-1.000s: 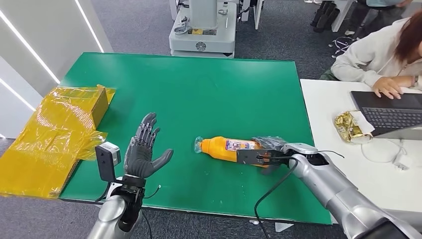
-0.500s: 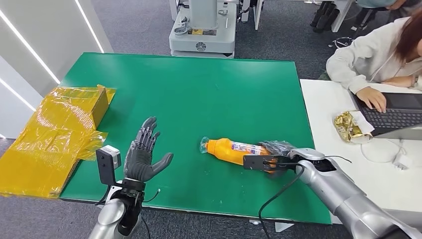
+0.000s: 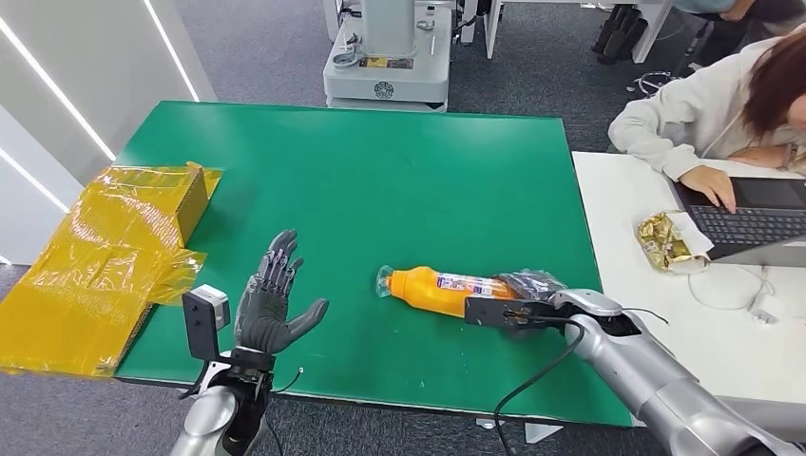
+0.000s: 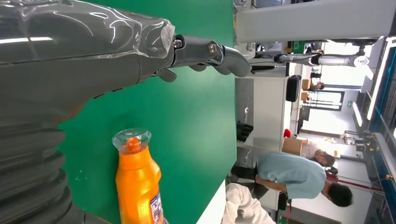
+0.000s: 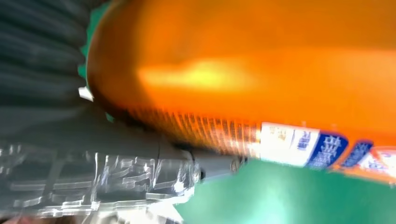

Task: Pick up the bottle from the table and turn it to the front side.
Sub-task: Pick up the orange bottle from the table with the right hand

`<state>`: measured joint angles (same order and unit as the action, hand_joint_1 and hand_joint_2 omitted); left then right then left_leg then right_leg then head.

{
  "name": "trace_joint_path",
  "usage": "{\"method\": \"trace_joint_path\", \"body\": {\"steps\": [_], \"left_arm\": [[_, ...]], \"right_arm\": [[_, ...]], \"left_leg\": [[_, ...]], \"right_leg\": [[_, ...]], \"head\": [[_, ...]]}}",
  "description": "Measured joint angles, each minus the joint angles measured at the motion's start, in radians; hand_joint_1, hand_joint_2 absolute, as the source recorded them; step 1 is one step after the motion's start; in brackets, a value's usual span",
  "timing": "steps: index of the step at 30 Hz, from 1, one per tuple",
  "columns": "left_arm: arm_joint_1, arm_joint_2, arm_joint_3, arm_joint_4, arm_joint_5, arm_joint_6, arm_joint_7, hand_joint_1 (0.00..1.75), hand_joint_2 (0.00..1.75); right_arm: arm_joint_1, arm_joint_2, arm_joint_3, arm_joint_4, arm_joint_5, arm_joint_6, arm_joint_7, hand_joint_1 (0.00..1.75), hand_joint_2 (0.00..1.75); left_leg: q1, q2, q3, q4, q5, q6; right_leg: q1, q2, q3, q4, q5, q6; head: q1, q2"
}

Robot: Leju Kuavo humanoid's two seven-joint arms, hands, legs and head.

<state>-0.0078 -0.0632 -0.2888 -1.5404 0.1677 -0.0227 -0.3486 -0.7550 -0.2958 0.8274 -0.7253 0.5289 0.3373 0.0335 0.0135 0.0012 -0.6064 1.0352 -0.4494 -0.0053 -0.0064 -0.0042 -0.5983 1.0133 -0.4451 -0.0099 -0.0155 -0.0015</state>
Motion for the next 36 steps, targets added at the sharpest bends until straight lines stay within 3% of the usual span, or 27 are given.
{"method": "trace_joint_path", "body": {"steps": [13,21,31,36], "left_arm": [[0.013,0.0,0.008,0.0,-0.008,-0.006,-0.013,0.0,1.75],[0.022,0.0,0.009,0.0,-0.018,-0.002,-0.038,0.0,1.75],[0.02,0.004,0.009,0.0,-0.049,0.004,-0.048,0.0,1.75],[-0.01,0.005,0.008,0.001,-0.081,-0.024,-0.031,0.0,1.75]], "right_arm": [[0.058,0.017,-0.024,-0.01,-0.076,-0.117,-0.09,1.75,1.75],[0.288,0.017,-0.21,-0.155,-0.275,-0.209,-0.214,1.75,1.75],[0.539,0.04,-0.385,-0.381,-0.255,-0.305,-0.231,1.75,1.75],[0.6,0.076,-0.463,-0.458,-0.237,-0.328,-0.253,1.75,1.75]], "left_leg": [[0.0,0.0,0.0,0.0,0.0,0.0],[0.0,-0.003,-0.002,0.0,0.0,0.0],[0.0,-0.003,-0.003,-0.001,-0.001,0.0],[0.0,-0.003,-0.004,-0.001,-0.001,0.0]], "right_leg": [[0.0,-0.001,0.0,0.0,0.0,0.0],[0.0,-0.003,-0.001,0.0,-0.001,0.001],[0.0,-0.004,-0.002,0.0,-0.002,0.001],[0.0,-0.004,-0.003,0.0,-0.001,0.001]], "head": [[0.0,0.0],[0.0,0.0],[0.0,0.0],[0.0,0.0]]}}
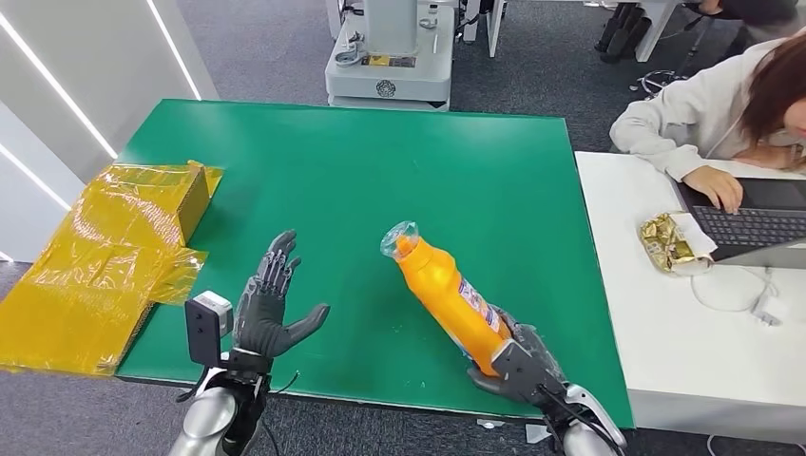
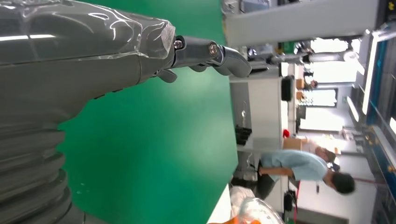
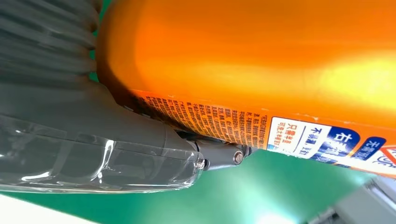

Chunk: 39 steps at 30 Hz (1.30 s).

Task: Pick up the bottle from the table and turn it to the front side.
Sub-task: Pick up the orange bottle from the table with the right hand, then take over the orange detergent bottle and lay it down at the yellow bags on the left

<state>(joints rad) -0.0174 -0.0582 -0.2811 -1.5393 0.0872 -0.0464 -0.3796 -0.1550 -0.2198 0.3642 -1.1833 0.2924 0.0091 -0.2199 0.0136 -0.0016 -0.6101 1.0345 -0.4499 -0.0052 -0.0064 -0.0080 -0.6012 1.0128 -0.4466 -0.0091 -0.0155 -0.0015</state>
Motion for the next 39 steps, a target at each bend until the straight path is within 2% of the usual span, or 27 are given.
{"method": "trace_joint_path", "body": {"steps": [5,13,16,19,25,28,33,39], "left_arm": [[-0.049,-0.002,-0.007,0.006,-0.009,-0.025,0.015,0.0,1.75],[-0.06,-0.005,-0.008,0.009,-0.01,-0.026,0.015,0.0,1.75],[-0.078,-0.005,-0.014,0.018,0.007,-0.061,0.024,0.0,1.75],[-0.137,-0.005,-0.031,0.049,0.052,-0.133,0.05,0.0,1.75],[-0.306,-0.015,-0.079,0.131,0.162,-0.24,0.132,0.0,1.75],[-0.366,-0.016,-0.093,0.159,0.257,-0.281,0.179,0.0,1.75],[-0.43,-0.013,-0.095,0.185,0.357,-0.291,0.214,0.0,1.75],[-0.462,-0.014,-0.098,0.199,0.389,-0.303,0.231,0.0,1.75]], "right_arm": [[0.007,0.029,-0.044,-0.035,0.007,-0.004,-0.013,1.75,1.75],[0.013,0.041,-0.066,-0.049,0.008,-0.004,-0.016,1.75,1.75],[0.01,0.046,-0.072,-0.049,0.003,-0.016,-0.054,1.75,1.75],[-0.013,0.063,-0.075,-0.044,-0.008,-0.035,-0.106,1.75,1.75],[-0.112,0.112,-0.058,0.004,-0.007,-0.035,-0.128,1.75,1.75],[-0.154,0.136,-0.036,0.049,-0.008,-0.037,-0.147,1.75,1.75],[-0.217,0.17,-0.001,0.101,-0.016,-0.052,-0.183,1.75,1.75],[-0.283,0.195,0.036,0.123,-0.021,-0.057,-0.19,1.75,1.75]], "left_leg": [[0.0,0.002,0.001,0.0,0.0,0.0],[0.0,0.002,0.0,0.0,0.0,0.0],[0.0,0.002,0.0,0.0,0.0,0.0],[0.0,0.002,-0.001,0.0,0.001,0.0],[0.0,0.002,-0.001,0.0,0.004,0.0],[0.0,0.002,-0.001,0.0,0.005,0.0],[0.0,0.002,-0.001,0.0,0.005,-0.001],[0.0,0.002,-0.001,0.0,0.005,-0.001]], "right_leg": [[0.0,0.002,0.0,0.0,0.001,-0.001],[0.0,0.002,0.0,0.0,0.001,-0.001],[0.0,0.001,-0.001,0.0,0.001,-0.001],[0.0,0.001,-0.001,0.0,0.001,-0.001],[0.0,0.002,-0.001,0.001,0.004,-0.001],[0.0,0.002,-0.001,0.001,0.005,-0.001],[0.0,0.002,-0.002,0.001,0.005,-0.001],[0.0,0.002,-0.002,0.001,0.005,-0.001]], "head": [[0.0,0.0],[0.0,0.0],[0.0,0.0],[0.0,0.0],[0.0,0.0],[0.0,0.0],[0.0,0.0],[0.0,0.0]]}}
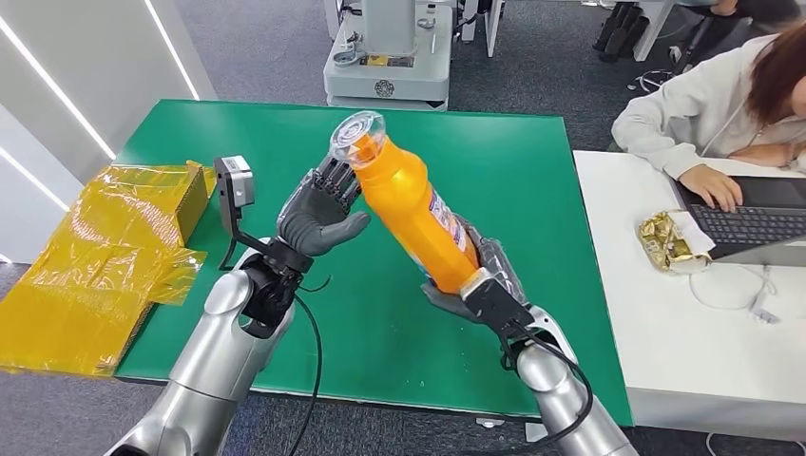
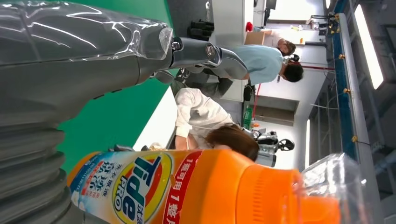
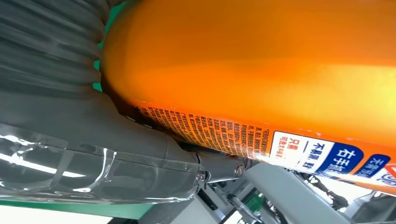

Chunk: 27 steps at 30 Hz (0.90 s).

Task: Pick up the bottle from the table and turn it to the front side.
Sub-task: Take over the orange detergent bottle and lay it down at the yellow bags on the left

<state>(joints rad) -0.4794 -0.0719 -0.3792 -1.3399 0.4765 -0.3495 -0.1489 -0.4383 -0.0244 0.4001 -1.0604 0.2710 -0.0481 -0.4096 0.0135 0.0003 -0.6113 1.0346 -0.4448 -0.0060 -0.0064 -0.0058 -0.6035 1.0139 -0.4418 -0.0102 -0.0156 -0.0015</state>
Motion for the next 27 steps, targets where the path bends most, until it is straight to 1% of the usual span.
{"method": "trace_joint_path", "body": {"steps": [7,17,27], "left_arm": [[-0.03,0.0,-0.01,0.018,0.0,-0.002,0.0,0.0,1.75],[-0.033,0.003,-0.019,0.021,-0.022,-0.006,-0.009,0.0,1.75],[-0.036,0.008,-0.02,0.024,-0.023,-0.016,-0.013,0.0,1.75]], "right_arm": [[-0.034,0.015,0.032,0.032,0.003,-0.005,0.013,1.75,1.75],[-0.07,0.025,0.061,0.089,0.021,-0.011,0.042,1.75,1.75],[-0.08,0.029,0.069,0.137,0.023,-0.014,0.044,1.75,1.75]], "left_leg": [[0.0,0.0,0.0,0.0,0.0,0.0],[0.0,0.0,0.0,0.0,0.0,0.0],[0.0,0.0,0.0,0.0,0.0,0.0]], "right_leg": [[0.0,0.0,0.0,0.0,0.0,0.0],[0.0,0.0,0.0,0.0,0.0,0.0],[0.0,0.0,0.0,0.0,0.0,0.0]], "head": [[0.0,0.0],[0.0,0.0],[0.0,0.0]]}}
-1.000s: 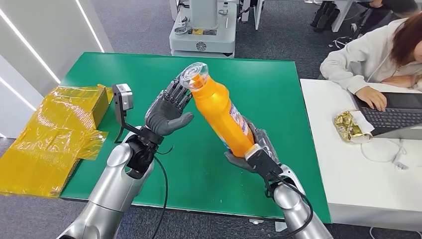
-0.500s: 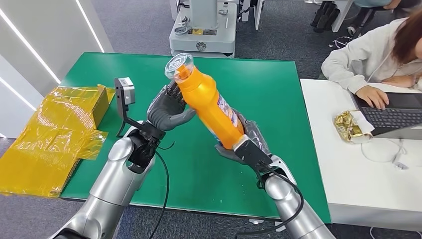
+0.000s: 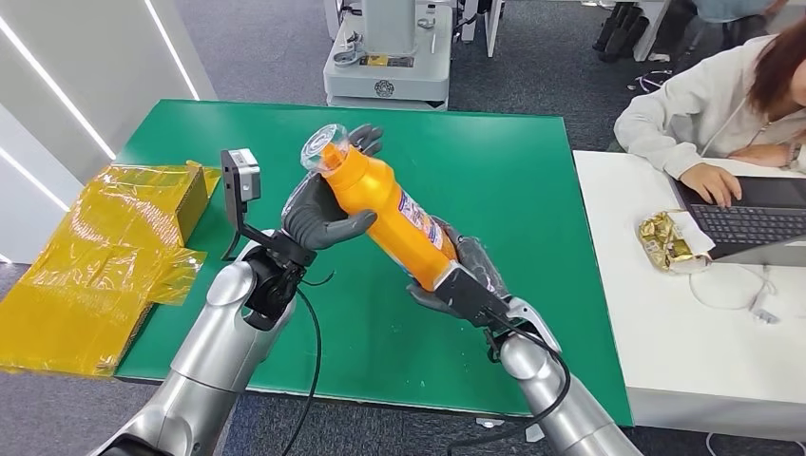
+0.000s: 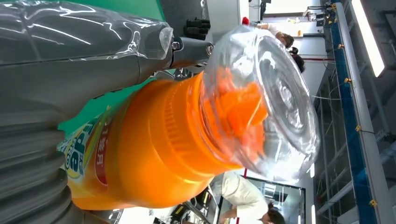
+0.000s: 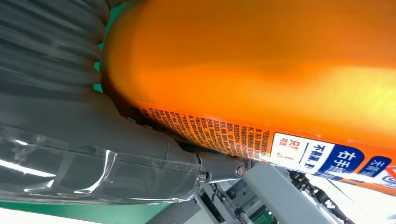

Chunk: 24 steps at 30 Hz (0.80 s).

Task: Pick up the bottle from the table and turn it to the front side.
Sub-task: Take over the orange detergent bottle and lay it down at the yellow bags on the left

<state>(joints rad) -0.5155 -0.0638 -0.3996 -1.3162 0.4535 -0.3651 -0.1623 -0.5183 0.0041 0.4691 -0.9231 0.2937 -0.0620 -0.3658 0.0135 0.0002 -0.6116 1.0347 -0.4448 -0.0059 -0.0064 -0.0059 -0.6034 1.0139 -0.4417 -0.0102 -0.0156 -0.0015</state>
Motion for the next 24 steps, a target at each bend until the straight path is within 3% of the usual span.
{"method": "trace_joint_path", "body": {"steps": [12,13,16,17,24], "left_arm": [[-0.01,-0.001,0.0,0.0,0.025,-0.001,-0.004,0.0,1.75],[-0.011,-0.001,0.0,0.0,0.025,-0.001,-0.004,0.28,1.75],[-0.011,-0.001,0.0,0.0,0.025,-0.002,-0.004,1.59,1.75],[-0.011,-0.001,0.0,0.0,0.026,-0.003,-0.003,1.75,1.75],[-0.013,-0.01,-0.005,0.011,0.041,-0.014,0.001,1.75,1.75]], "right_arm": [[-0.035,0.031,0.024,0.024,0.041,-0.022,0.015,1.75,1.75],[-0.035,0.032,0.024,0.024,0.041,-0.022,0.016,1.75,1.75],[-0.037,0.032,0.025,0.025,0.041,-0.023,0.016,1.75,1.75],[-0.037,0.033,0.025,0.025,0.041,-0.025,0.016,1.75,1.75],[-0.038,0.033,0.025,0.028,0.041,-0.048,0.014,1.75,1.75]], "left_leg": [[0.0,0.0,0.0,0.0,0.0,0.0],[0.0,0.0,0.0,0.0,0.0,0.0],[0.0,0.0,0.0,0.0,0.0,0.0],[0.0,0.0,0.0,0.0,0.0,0.0],[0.0,0.0,0.0,0.0,0.0,0.0]], "right_leg": [[0.0,0.0,0.0,0.0,0.0,0.0],[0.0,0.0,0.0,0.0,0.0,0.0],[0.0,0.0,0.0,0.0,0.0,0.0],[0.0,0.0,0.0,0.0,0.0,0.0],[0.0,0.0,0.0,0.0,0.0,0.0]], "head": [[0.0,0.0],[0.0,0.0],[0.0,0.0],[0.0,0.0],[0.0,0.0]]}}
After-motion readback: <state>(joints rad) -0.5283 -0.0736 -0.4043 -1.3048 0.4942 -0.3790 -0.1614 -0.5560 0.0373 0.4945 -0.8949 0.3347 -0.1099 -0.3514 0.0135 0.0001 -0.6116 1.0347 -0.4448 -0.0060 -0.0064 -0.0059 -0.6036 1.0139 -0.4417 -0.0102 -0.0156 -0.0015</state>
